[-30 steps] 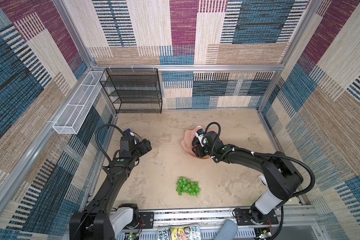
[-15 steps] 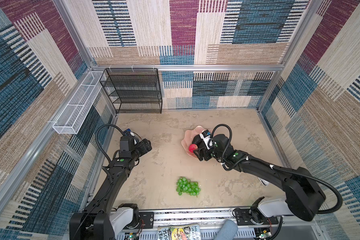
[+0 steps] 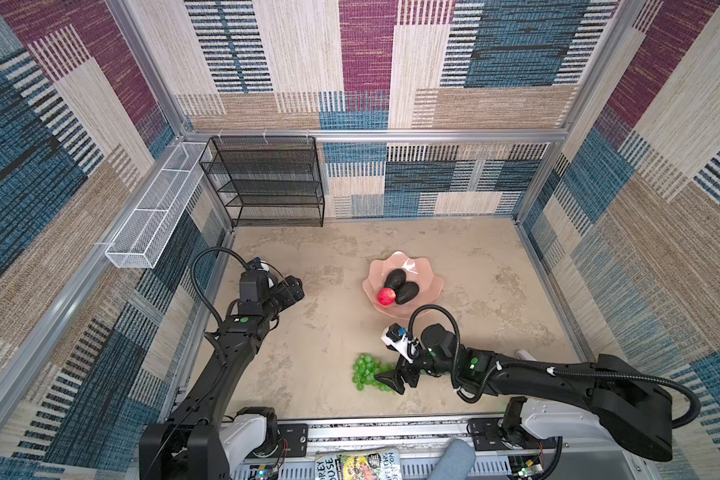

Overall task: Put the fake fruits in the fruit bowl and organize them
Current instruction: 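Reach the right gripper back and grasp the green grapes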

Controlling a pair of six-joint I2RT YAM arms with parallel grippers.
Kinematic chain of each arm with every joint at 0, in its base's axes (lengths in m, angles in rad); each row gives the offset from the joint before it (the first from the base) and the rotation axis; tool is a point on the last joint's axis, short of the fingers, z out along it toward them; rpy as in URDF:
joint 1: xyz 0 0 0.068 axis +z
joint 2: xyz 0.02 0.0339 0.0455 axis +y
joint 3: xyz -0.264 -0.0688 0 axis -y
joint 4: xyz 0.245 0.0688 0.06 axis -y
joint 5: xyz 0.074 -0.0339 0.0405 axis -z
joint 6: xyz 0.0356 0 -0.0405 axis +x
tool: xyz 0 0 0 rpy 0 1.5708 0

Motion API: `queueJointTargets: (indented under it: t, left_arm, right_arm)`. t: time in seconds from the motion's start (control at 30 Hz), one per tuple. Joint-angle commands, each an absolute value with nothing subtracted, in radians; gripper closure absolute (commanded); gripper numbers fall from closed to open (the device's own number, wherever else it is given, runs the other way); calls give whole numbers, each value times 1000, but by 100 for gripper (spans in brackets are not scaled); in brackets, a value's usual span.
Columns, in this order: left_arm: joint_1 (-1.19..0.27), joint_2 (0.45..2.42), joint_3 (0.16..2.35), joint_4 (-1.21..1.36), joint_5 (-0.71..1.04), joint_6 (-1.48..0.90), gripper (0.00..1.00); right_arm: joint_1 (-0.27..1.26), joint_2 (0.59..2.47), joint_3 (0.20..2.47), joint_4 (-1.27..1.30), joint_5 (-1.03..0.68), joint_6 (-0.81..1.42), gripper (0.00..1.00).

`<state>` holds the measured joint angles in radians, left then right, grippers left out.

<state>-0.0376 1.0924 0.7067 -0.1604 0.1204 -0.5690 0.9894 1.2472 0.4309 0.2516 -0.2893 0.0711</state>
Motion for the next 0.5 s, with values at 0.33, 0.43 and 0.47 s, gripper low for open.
queueJointTargets:
  t: [0.33,0.43,0.47]
  left_arm:
    - [-37,1064,692,-124,138,-560,12]
    - [-37,1059,689,-127,137,-557,12]
    - [-37,1057,690,-127,137,-558,12]
  right_arm:
    - [1021,1480,475,387,-312,97,0]
    - [1021,1530,487,394,-319,98,3]
    - [1022,1543,492,394,-323,97,6]
